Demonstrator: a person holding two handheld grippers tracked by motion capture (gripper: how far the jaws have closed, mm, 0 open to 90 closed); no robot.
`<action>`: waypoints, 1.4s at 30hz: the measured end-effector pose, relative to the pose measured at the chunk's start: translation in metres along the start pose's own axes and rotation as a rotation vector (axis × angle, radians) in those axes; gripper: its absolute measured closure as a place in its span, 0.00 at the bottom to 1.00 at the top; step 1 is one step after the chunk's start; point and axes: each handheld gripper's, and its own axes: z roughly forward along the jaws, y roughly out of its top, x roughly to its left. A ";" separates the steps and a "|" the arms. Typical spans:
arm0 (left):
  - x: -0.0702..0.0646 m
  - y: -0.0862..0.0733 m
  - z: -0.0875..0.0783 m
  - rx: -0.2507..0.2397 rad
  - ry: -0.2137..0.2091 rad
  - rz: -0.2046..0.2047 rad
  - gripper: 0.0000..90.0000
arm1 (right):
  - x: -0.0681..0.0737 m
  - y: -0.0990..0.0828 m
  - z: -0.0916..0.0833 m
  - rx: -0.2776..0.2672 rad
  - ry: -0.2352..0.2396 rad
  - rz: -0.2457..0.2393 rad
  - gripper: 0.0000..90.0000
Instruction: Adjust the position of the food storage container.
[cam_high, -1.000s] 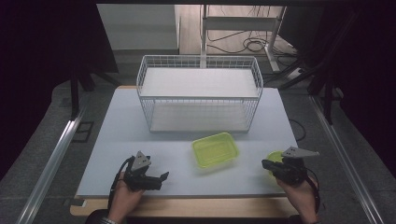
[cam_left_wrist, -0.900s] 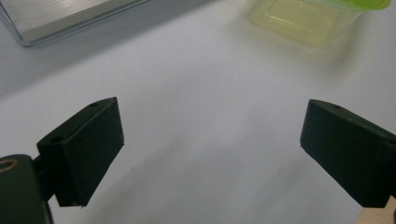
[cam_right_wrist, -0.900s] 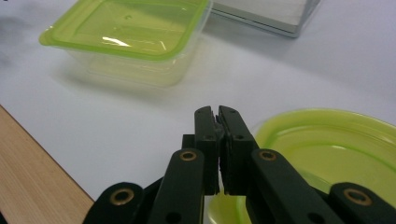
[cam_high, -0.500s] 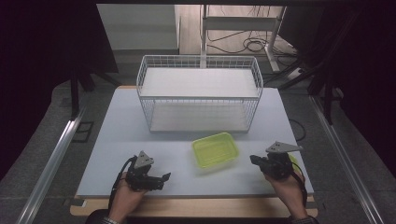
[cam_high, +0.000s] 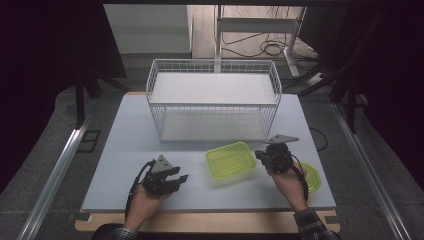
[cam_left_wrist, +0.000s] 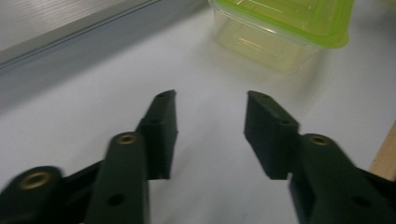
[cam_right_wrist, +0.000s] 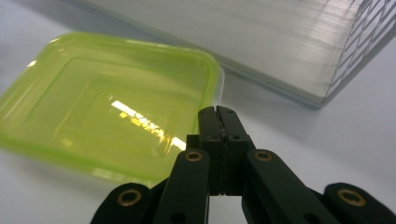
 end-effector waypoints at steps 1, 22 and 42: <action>0.000 0.000 0.000 0.000 0.000 0.000 0.70 | 0.000 0.002 0.004 0.005 -0.010 0.003 0.99; 0.010 0.017 0.034 0.069 0.000 0.016 0.86 | 0.020 0.008 0.032 0.066 0.071 -0.054 0.99; -0.012 -0.001 0.013 0.143 0.001 0.062 0.87 | 0.043 -0.011 0.021 0.051 0.224 -0.050 0.99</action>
